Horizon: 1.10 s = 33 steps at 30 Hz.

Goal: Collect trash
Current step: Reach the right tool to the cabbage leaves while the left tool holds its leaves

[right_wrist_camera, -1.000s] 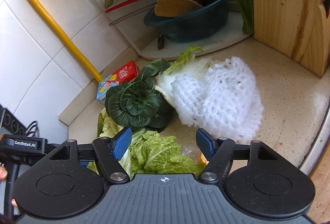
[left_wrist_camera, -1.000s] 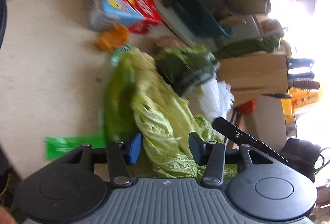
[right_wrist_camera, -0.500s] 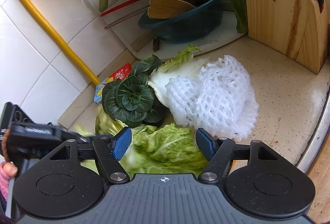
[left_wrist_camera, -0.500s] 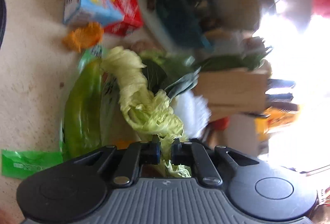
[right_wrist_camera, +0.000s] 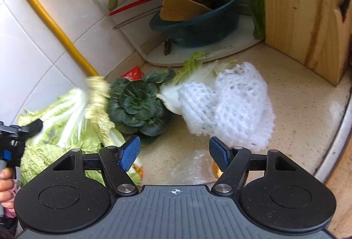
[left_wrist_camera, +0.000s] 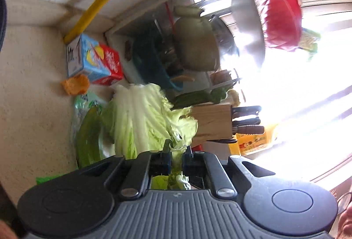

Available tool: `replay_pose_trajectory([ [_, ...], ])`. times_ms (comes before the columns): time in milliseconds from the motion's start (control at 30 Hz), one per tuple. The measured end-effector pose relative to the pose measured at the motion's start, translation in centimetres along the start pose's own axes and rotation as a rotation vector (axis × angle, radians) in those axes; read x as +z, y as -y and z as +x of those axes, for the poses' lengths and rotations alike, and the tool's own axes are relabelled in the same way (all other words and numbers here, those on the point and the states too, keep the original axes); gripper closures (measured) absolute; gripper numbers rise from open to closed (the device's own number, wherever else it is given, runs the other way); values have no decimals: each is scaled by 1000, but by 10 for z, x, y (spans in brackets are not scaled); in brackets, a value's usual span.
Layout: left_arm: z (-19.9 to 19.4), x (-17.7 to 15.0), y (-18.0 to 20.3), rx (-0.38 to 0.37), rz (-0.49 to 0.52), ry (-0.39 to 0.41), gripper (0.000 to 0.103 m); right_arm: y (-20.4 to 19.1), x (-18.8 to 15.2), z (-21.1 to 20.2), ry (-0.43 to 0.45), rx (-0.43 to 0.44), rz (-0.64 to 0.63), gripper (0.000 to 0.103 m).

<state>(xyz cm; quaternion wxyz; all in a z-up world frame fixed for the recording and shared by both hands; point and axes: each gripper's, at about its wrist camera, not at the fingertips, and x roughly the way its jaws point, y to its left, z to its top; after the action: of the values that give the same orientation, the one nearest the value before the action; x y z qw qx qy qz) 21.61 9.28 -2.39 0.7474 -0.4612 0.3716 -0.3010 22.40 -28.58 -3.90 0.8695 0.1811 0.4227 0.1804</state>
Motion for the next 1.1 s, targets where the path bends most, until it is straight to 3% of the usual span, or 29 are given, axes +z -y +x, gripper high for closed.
replay_pose_trajectory([
  [233, -1, -9, -18, 53, -25, -14, 96, -41, 2, 35, -78, 79, -130, 23],
  [367, 3, -14, -30, 130, -8, -51, 96, -64, 1, 65, -142, 134, -189, 24],
  [433, 4, -15, -35, 211, 9, -52, 95, -72, 0, 77, -166, 137, -216, 25],
  [567, 10, -19, -42, 370, 77, -84, 72, -82, -1, 93, -204, 136, -254, 35],
  [667, 18, -21, -44, 383, 95, -94, 59, -87, 2, 97, -219, 136, -273, 49],
  [733, 22, -20, -46, 385, 89, -88, 57, -86, 5, 102, -248, 161, -241, 54],
  [833, 23, -18, -50, 388, 71, -74, 66, -71, 16, 114, -280, 184, -132, 57],
  [867, 21, -16, -54, 384, 40, -65, 78, -64, 18, 115, -287, 194, -84, 61],
  [900, 20, -15, -58, 379, 9, -56, 99, -59, 21, 116, -294, 202, -44, 66],
  [1000, 12, -15, -62, 325, -26, -36, 100, -50, 22, 114, -293, 215, -4, 79],
  [1100, 10, -18, -58, 310, -23, -24, 100, -49, 18, 110, -283, 215, -16, 82],
])
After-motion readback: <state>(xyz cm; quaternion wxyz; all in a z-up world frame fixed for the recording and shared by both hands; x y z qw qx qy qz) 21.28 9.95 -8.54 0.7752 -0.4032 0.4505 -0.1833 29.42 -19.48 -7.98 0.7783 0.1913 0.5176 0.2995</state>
